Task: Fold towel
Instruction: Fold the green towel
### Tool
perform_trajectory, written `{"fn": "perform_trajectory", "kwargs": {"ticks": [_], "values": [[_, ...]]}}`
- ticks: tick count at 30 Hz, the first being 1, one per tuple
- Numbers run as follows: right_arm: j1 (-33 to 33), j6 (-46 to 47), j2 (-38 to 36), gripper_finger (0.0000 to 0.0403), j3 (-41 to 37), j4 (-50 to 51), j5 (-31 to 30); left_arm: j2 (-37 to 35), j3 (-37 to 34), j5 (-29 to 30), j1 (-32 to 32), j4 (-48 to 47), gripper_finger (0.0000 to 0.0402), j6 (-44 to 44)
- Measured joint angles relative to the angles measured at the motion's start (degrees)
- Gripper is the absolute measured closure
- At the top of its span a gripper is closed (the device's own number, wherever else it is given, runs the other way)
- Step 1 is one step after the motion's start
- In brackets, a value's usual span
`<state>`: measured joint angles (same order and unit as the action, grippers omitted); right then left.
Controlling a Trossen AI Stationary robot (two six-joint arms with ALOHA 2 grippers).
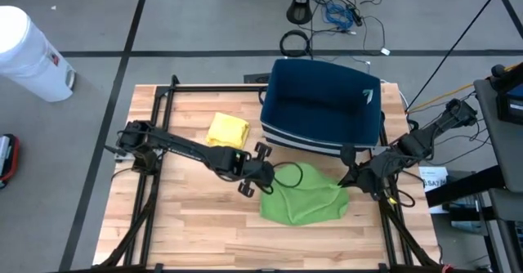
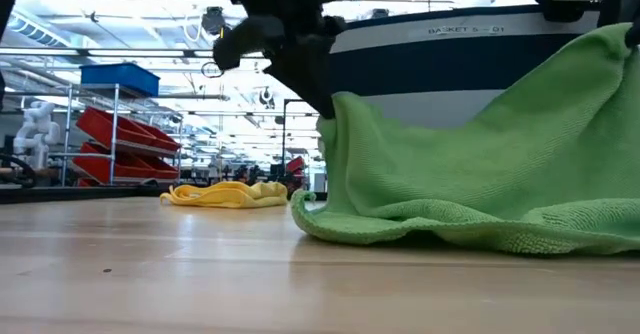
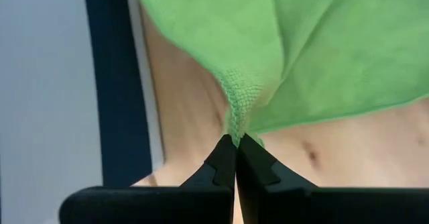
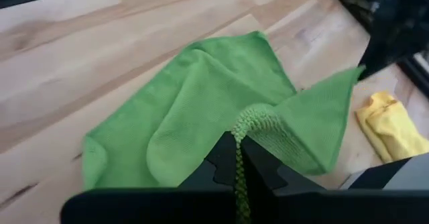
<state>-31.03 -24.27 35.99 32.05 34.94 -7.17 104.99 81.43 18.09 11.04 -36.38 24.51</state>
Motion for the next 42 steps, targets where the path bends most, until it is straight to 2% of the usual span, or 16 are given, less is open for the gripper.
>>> {"fn": "perform_trajectory", "kwargs": {"ticks": [6, 15, 18, 22, 27, 34, 42], "values": [[-0.01, 2.85, 0.07, 0.0402, -0.09, 0.30, 4.04, 0.00, 0.00, -1.77, 3.80, 2.00, 0.0401, 0.49], [-0.16, 10.66, 0.07, 0.0384, -0.13, -5.05, 16.85, 0.02, -0.02, -4.81, 5.93, 6.43, 0.0401, 1.25], [-0.20, 13.79, 0.09, 0.0383, -0.13, -5.01, 18.18, 0.32, -0.01, -7.66, 5.89, 6.55, 0.0401, 0.80], [-0.20, 15.89, 0.09, 0.0381, -0.13, -5.72, 18.26, 1.26, -0.04, -8.66, 5.87, 6.72, 0.0397, -0.09], [-0.20, 15.88, 0.09, 0.0358, -0.13, -8.40, 20.16, 2.24, -0.07, -11.60, 5.98, 9.05, 0.0358, 0.00], [-0.26, 18.60, 0.09, 0.0288, -0.13, -12.77, 23.99, 2.29, -0.07, -14.86, 6.04, 10.58, 0.0292, -0.51], [-0.26, 24.22, 0.07, 0.0238, -0.13, -13.76, 23.54, 2.29, -0.07, -16.39, 6.04, 12.83, 0.0259, -3.13]]}}
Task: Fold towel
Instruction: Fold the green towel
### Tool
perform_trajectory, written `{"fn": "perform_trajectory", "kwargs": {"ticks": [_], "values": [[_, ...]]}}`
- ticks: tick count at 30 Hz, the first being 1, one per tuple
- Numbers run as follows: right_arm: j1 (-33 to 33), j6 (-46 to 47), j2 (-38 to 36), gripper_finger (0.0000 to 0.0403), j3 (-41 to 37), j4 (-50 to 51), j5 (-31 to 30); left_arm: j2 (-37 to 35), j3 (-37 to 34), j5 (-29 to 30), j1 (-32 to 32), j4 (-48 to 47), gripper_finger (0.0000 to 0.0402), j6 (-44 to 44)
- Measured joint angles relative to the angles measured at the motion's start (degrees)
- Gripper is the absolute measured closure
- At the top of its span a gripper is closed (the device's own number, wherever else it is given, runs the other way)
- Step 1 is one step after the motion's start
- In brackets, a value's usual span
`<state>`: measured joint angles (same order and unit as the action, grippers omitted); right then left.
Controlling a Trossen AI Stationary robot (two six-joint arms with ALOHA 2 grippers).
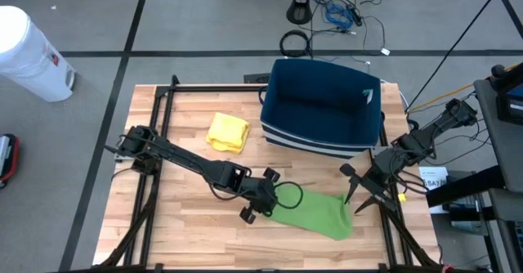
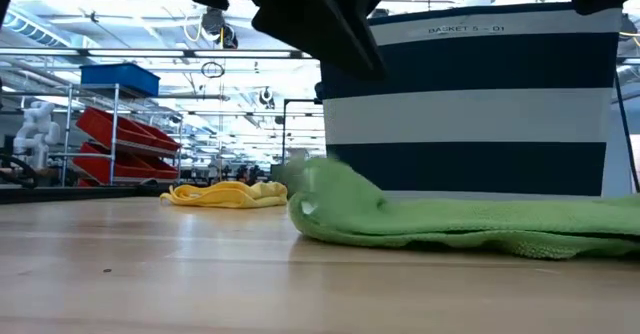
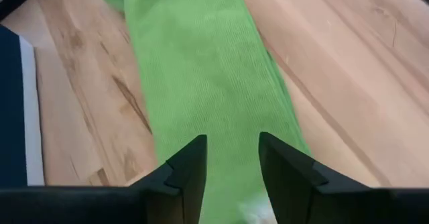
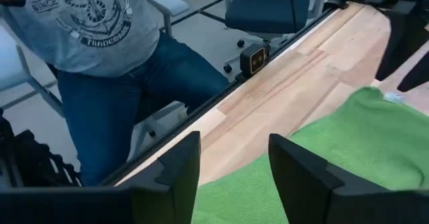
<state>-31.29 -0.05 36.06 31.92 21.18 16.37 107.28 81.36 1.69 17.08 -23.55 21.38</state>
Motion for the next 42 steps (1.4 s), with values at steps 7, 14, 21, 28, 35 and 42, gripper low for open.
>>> {"fn": "perform_trajectory", "kwargs": {"ticks": [7, 14, 21, 28, 35, 42], "values": [[0.02, 1.03, 1.10, 0.0234, 0.00, -1.73, -3.23, 0.00, 0.00, 0.01, 0.00, -0.39, 0.0256, -3.73], [0.13, 2.38, 7.74, 0.0234, 0.04, -4.51, -7.92, 0.09, -0.41, 0.10, -0.17, -5.30, 0.0257, -10.59], [0.13, 2.40, 17.17, 0.0234, 0.02, -11.66, -7.96, 0.35, -7.00, 0.08, -0.27, -2.79, 0.0257, -13.41], [0.13, 2.25, 26.23, 0.0234, 0.04, -19.40, -7.44, 0.37, -9.11, -3.63, 2.96, 1.01, 0.0257, -12.65], [0.27, 0.69, 37.90, 0.0234, 0.04, -42.43, -8.86, 0.37, -10.68, 2.12, 4.74, -0.85, 0.0257, -12.48], [2.23, 1.08, 51.90, 0.0234, 0.04, -59.52, -16.35, 0.42, -13.71, 2.64, 4.71, 1.12, 0.0257, -15.61]]}}
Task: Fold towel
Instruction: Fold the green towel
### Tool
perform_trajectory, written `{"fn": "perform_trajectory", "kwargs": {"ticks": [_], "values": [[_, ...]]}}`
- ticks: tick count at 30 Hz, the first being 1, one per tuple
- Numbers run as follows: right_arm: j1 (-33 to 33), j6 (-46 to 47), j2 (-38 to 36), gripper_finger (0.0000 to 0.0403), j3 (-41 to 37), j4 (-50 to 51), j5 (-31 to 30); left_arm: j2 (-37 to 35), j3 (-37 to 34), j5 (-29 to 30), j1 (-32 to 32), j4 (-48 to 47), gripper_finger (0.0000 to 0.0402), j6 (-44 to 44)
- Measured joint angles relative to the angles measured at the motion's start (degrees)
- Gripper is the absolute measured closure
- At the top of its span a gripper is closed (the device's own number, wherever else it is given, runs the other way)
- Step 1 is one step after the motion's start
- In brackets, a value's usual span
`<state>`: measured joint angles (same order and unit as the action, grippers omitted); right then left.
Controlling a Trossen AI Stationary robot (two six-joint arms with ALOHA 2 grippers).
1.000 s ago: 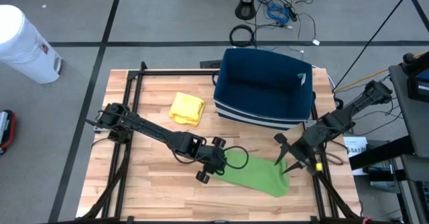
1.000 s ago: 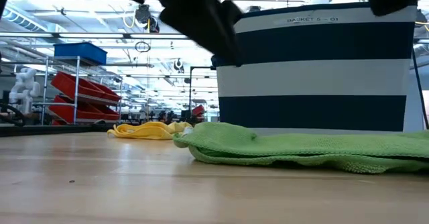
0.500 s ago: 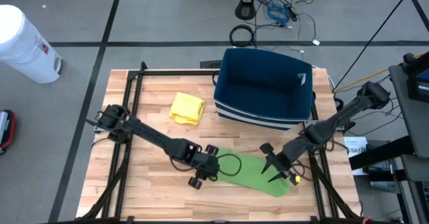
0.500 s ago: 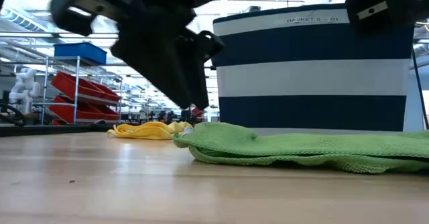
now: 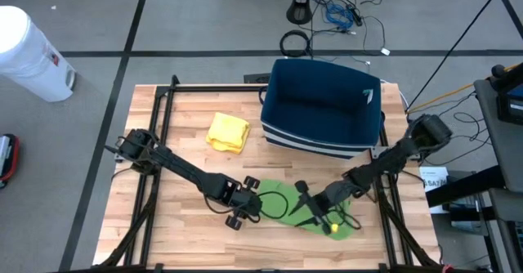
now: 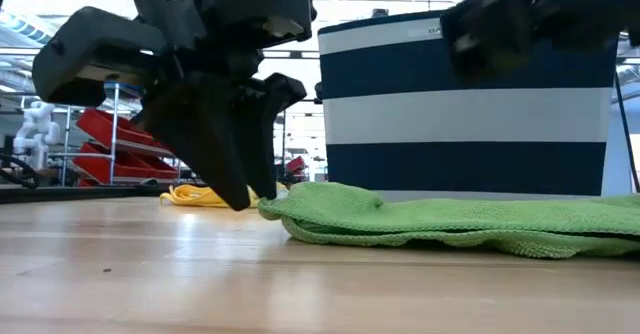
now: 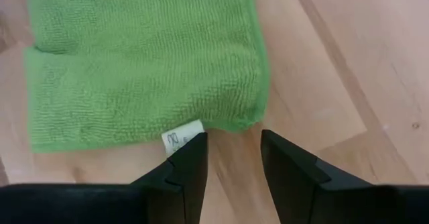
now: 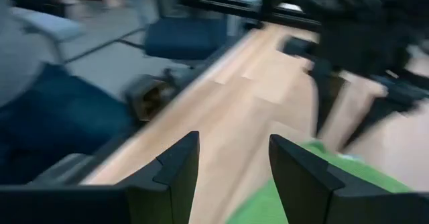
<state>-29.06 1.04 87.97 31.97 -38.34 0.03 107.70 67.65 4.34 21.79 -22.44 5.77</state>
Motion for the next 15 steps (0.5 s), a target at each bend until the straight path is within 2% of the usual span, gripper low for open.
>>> {"fn": "perform_trajectory", "kwargs": {"ticks": [3, 7, 15], "values": [[0.56, 0.20, 4.91, 0.0234, 0.61, -4.57, -4.42, 0.00, -0.13, 0.07, 0.47, 0.11, 0.0257, -0.84], [1.01, -0.63, 11.38, 0.0234, 5.40, -6.81, -6.19, 0.00, -0.17, 1.99, 0.92, -0.61, 0.0257, -0.79], [2.50, -1.41, 21.88, 0.0234, 17.31, 5.37, -6.50, -0.97, -0.19, 3.48, 2.49, 0.74, 0.0257, -0.26]]}}
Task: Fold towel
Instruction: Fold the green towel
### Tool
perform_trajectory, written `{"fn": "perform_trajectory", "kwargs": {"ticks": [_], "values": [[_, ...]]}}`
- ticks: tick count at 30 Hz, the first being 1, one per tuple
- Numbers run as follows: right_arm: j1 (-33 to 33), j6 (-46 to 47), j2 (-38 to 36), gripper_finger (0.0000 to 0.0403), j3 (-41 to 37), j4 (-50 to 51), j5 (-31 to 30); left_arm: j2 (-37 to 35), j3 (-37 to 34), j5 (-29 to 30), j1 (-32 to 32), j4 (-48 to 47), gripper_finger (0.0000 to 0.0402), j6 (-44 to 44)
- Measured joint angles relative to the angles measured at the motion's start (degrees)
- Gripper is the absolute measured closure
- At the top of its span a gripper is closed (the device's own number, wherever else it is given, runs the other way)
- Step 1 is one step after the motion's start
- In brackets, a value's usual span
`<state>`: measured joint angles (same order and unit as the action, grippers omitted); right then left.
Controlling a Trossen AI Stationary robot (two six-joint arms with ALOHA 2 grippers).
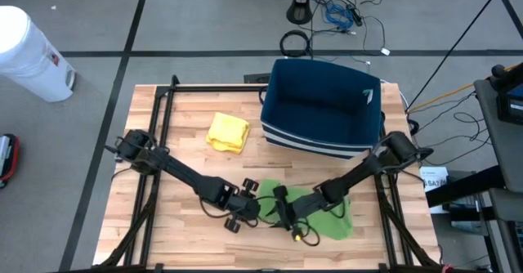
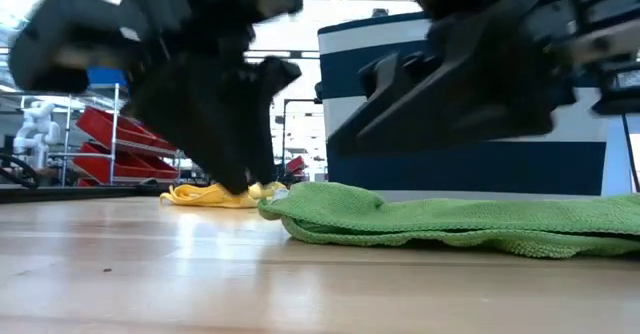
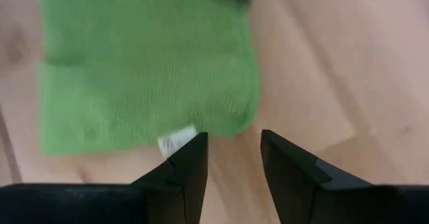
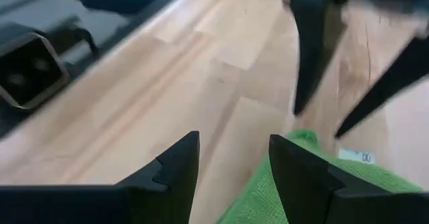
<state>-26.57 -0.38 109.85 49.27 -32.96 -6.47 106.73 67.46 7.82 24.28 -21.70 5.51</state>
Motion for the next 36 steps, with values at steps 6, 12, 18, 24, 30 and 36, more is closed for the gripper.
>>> {"fn": "perform_trajectory", "kwargs": {"ticks": [6, 12, 18, 24, 30, 36], "values": [[0.88, 0.45, 2.17, 0.0234, 2.74, 2.69, -6.92, -3.90, 0.02, 4.89, 2.35, 1.14, 0.0257, 2.32], [1.94, 3.27, 2.60, 0.0234, 3.22, 4.04, -6.86, -6.33, 0.02, 5.24, 2.38, -1.62, 0.0257, 1.16], [2.26, 5.06, 2.94, 0.0234, 3.20, 4.35, -4.19, -6.31, 0.02, 5.17, 2.38, -1.81, 0.0257, 0.92], [3.17, 6.11, 6.60, 0.0234, 3.15, 3.87, -3.88, -6.31, 0.02, 5.11, 2.38, -1.79, 0.0257, 0.58], [3.68, 6.57, 7.82, 0.0258, 4.13, 4.00, -6.96, -6.31, 0.02, 4.93, 2.38, -1.79, 0.0257, -0.74], [3.25, 1.50, 7.82, 0.0384, 4.59, 5.08, -7.24, -6.31, 0.02, 4.93, 2.38, -2.25, 0.0257, -0.97]]}}
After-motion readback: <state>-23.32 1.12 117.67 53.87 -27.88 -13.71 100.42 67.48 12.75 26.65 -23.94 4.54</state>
